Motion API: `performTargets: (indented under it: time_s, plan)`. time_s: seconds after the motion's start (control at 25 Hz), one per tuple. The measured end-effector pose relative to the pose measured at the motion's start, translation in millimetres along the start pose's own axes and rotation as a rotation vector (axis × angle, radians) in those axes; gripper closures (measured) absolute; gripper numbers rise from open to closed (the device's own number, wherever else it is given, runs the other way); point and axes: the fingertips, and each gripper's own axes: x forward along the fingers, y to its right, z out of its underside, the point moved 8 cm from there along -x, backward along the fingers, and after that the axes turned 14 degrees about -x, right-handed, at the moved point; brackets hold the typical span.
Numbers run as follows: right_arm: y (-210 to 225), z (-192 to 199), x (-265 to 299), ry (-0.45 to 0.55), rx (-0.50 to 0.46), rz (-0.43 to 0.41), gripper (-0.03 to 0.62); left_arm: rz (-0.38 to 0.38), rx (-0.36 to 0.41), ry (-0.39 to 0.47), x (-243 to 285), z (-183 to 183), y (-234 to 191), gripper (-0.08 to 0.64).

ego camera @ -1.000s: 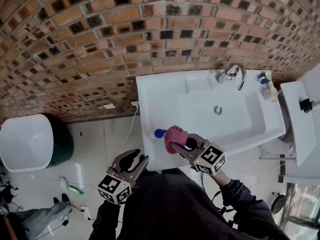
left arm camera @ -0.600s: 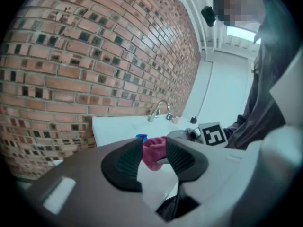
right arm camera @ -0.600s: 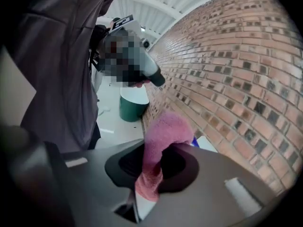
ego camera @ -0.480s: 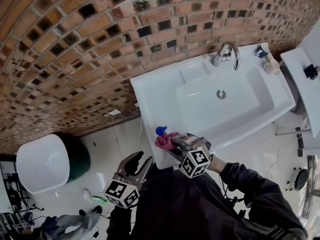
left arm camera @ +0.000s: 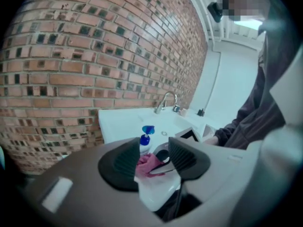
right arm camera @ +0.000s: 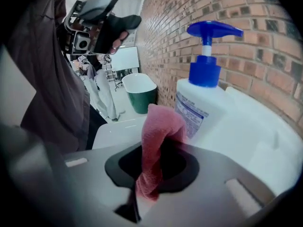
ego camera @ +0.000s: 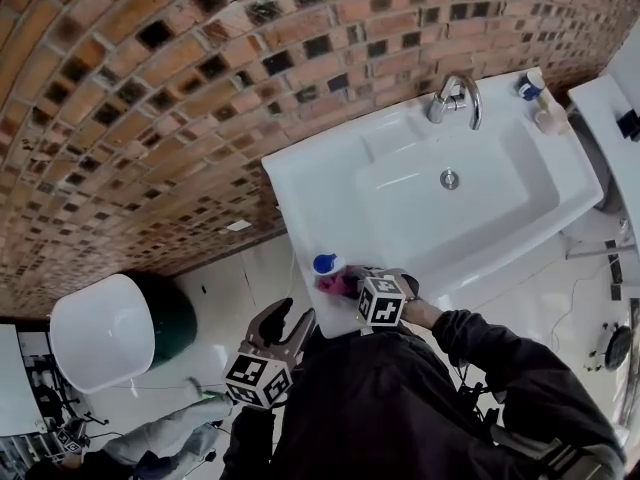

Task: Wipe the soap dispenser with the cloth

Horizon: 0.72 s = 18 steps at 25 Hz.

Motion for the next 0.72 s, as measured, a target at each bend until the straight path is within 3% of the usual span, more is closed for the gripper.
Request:
performTargets:
  time_s: [0.16,0.4,0.52,0.6,0.72]
  plan:
    - [2,-9,-31,0.107,0.043,-0.016,0.537,-0.044,0.004,-0.078,34,1,-12,0.3]
    - [51,18,-107,0.385,0.441,0.089,0.537,-0.03,0.036,-0.155,77,-3,-14,0.29]
    - [81,27,-118,0.505,0.579,0.092,0.537,-0.032,0.043,-0.179,89,-3,-12,0.287]
    - [89,28,-112,0.531,0.622,0.048,0.537,-0.038,0.041,-0.192,94,-2,-12,0.285]
    - [89,35,-91,0.464,0.65,-0.021,0.537,-0.039,0.04,-0.213,101,0,-8,0.285]
